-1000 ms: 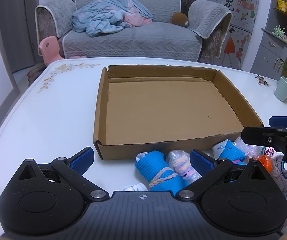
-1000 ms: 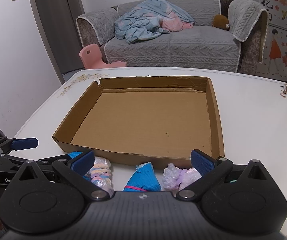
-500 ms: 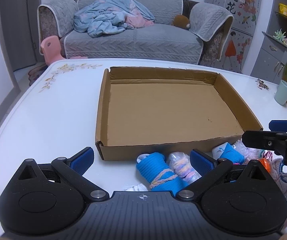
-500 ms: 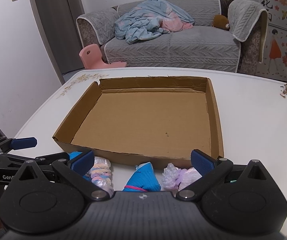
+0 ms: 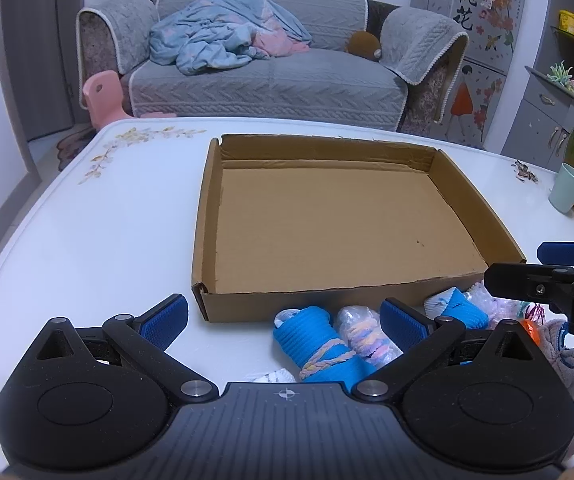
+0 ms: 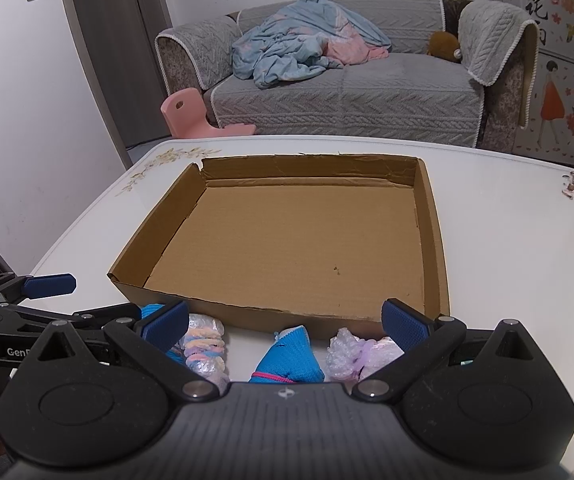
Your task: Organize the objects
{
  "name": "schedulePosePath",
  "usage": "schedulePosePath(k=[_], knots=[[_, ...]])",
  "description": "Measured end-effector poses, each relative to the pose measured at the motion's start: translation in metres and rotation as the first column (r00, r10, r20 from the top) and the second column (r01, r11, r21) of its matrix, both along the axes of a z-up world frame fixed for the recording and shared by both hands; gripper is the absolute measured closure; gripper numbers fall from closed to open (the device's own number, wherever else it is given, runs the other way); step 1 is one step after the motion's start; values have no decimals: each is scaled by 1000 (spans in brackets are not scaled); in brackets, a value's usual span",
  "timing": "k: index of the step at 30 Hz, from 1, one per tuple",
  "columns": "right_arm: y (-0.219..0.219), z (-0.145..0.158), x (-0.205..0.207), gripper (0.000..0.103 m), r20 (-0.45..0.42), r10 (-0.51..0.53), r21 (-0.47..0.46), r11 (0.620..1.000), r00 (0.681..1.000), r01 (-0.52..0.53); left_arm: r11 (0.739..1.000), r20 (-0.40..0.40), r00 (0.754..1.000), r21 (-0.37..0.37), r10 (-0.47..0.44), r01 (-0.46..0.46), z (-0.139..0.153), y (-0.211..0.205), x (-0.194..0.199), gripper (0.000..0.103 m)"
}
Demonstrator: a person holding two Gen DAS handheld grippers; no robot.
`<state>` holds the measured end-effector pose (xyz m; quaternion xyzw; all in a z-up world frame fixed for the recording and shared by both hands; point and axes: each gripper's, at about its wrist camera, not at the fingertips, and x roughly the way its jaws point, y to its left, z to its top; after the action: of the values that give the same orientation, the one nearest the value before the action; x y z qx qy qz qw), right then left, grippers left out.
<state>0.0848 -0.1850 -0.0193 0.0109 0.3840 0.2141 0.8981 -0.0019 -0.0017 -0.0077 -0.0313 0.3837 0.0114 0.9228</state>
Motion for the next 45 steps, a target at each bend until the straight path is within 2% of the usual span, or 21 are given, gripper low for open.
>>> schedulePosePath(k=[45], knots=[[1, 0, 1, 0, 6, 22, -11, 1000, 1000, -22, 1000, 11, 1000, 26, -1, 1, -1, -3, 3, 1]])
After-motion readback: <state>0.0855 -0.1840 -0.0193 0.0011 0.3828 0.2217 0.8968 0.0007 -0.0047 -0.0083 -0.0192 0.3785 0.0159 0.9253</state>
